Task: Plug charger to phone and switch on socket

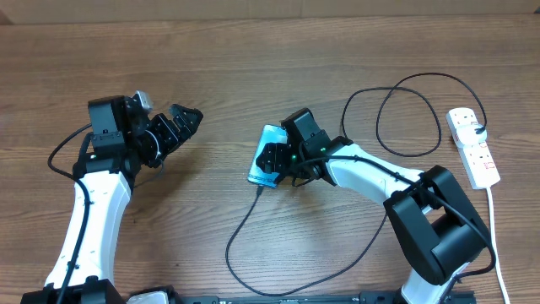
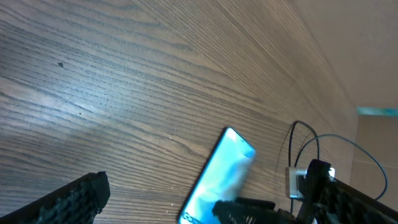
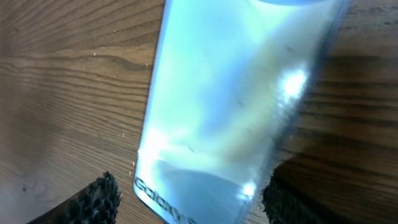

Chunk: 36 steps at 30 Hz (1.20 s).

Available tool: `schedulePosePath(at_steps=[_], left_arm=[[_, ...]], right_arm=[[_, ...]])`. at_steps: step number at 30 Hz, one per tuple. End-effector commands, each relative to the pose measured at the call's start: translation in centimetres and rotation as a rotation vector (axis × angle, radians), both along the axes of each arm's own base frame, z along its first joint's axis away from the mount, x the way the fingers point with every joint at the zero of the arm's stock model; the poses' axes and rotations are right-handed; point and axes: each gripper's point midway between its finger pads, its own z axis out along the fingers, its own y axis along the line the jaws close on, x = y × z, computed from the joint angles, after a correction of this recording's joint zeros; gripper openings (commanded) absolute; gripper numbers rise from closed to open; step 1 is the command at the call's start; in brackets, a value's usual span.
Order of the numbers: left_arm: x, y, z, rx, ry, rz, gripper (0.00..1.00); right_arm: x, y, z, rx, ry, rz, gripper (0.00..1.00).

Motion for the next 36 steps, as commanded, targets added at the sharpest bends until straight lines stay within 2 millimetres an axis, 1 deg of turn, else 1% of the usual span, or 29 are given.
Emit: schedulePosePath(at_steps=[1, 5, 16, 19, 21, 24, 27, 36], left_arm=[[0.1, 0.3, 0.5, 0.021, -0.025, -0.006, 1.00], [0.2, 0.3, 0.6, 0.021, -0.026, -0.006, 1.00], [0.2, 0.3, 0.6, 0.021, -0.026, -0.006, 1.00], [0.2, 0.3, 0.6, 0.021, -0.026, -0.006, 1.00], [0.2, 0.3, 0.6, 0.021, -0.026, -0.006, 1.00], [0.2, 0.3, 0.6, 0.021, -0.026, -0.006, 1.00], [0.2, 0.3, 0.6, 0.021, -0.026, -0.006, 1.00], [0.2, 0.3, 0.6, 0.021, -0.026, -0.006, 1.00]], right_arm=[[-0.2, -1.4, -1.8, -0.072, 0.017, -0.026, 0.77], [-0.2, -1.4, -1.8, -0.071, 0.016, -0.026, 0.77], [-0.1, -2.0, -2.0, -0.077, 0.041, -0.069, 0.87], [-0.2, -2.2, -1.7, -0.078, 0.050, -0.091, 0.90], [0.1, -2.9, -1.4, -0.109, 0.037, -0.120, 0.93], [0.3, -4.7, -1.0, -0.181, 0.024, -0.213, 0.96], [0.4, -5.1, -0.7, -0.198, 0.015, -0.227, 1.00], [0.5, -5.1, -0.6, -0.195, 0.011, -0.228, 1.00]])
